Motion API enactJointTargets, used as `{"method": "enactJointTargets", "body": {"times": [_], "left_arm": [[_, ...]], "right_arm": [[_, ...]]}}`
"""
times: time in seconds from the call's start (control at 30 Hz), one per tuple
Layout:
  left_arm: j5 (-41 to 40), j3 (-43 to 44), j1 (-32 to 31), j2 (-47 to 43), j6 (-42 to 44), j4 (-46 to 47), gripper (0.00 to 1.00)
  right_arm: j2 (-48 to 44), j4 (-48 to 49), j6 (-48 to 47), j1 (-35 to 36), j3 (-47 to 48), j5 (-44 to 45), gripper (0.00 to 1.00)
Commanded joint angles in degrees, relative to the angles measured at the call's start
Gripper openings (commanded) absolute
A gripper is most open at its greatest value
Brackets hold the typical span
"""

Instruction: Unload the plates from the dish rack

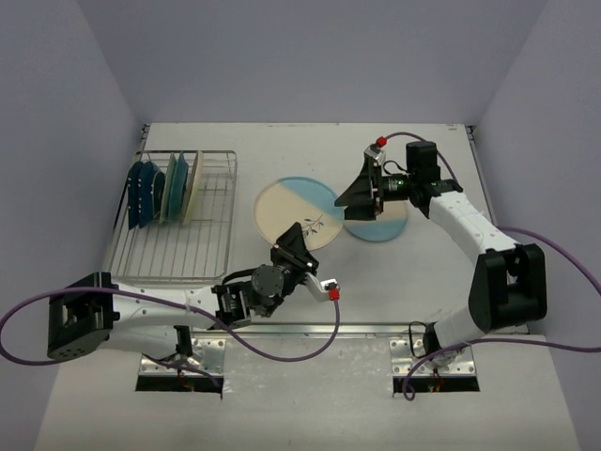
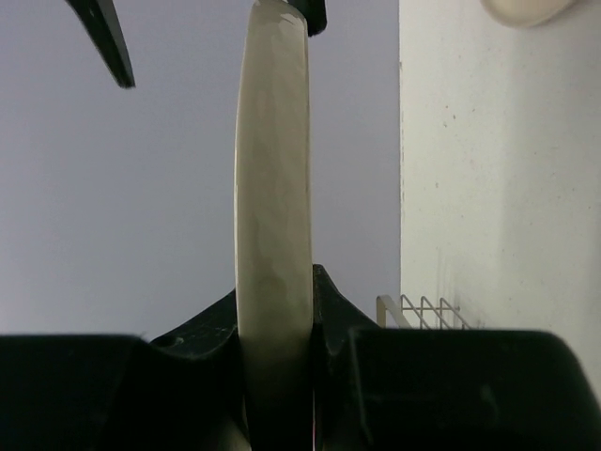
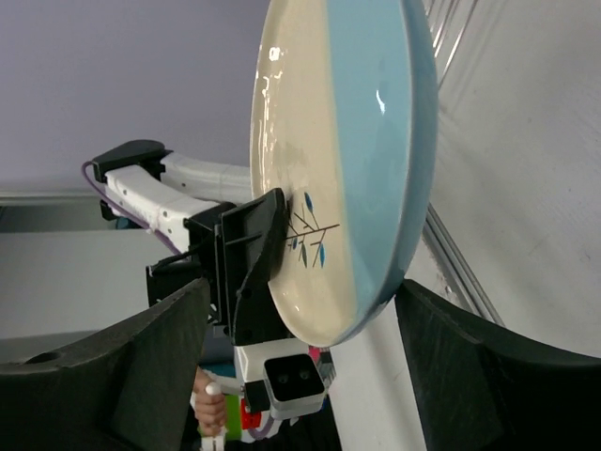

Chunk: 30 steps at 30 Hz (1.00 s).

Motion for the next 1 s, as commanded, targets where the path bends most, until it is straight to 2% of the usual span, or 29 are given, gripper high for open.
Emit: {"method": "enactJointTargets", "body": {"times": [0.0, 0.1, 0.13, 0.23, 0.3, 0.57, 0.6, 0.7, 0.87, 0.93, 0.97], "left_arm": [[1.05, 3.45, -1.45, 0.86, 4.29, 12.68, 0.00], [0.73, 3.56, -1.62, 2.80, 4.84, 15.13, 0.00], [0.64, 3.53, -1.64, 3.64, 5.26, 16.29, 0.00], [0.71, 3.01, -1.82, 5.25, 6.21, 19.05, 0.00], [1.16, 2.55, -1.89, 6.39, 6.97, 20.81, 0.00], [1.09, 2.74, -1.91, 8.23, 7.18, 23.13, 0.00], [0.87, 2.70, -1.91, 8.22, 7.14, 23.17, 0.04], [-0.12, 2.22, -1.96, 7.80, 6.73, 22.69, 0.44], [-2.83, 2.50, -0.90, 5.00, 2.53, 17.70, 0.93], [-3.54, 3.12, 0.40, 2.86, 1.75, 16.69, 1.00], [-4.14, 3.64, 0.92, 2.25, 0.42, 14.92, 1.00]], "right_arm": [[2.14, -2.85, -2.28, 1.22, 4.75, 2.57, 0.76], [3.89, -4.18, -2.93, 1.38, 5.97, 4.06, 0.68], [4.58, -4.10, -2.84, 1.35, 6.26, 4.15, 0.60], [5.69, -4.34, -2.90, 1.41, 7.16, 4.53, 0.45], [6.23, -4.94, -3.28, 1.49, 7.69, 4.76, 0.44], [6.40, -5.30, -4.13, 1.41, 6.59, 3.83, 0.00], [6.38, -5.28, -4.11, 1.29, 6.40, 3.60, 0.00], [5.96, -5.13, -3.78, -0.12, 5.82, 2.07, 0.00], [5.12, -5.13, -3.43, -6.97, 4.45, -0.32, 0.00], [4.55, -5.13, -3.88, -11.10, 3.46, -1.20, 0.00], [4.48, -5.13, -4.10, -12.23, 3.01, -1.65, 0.00]]}}
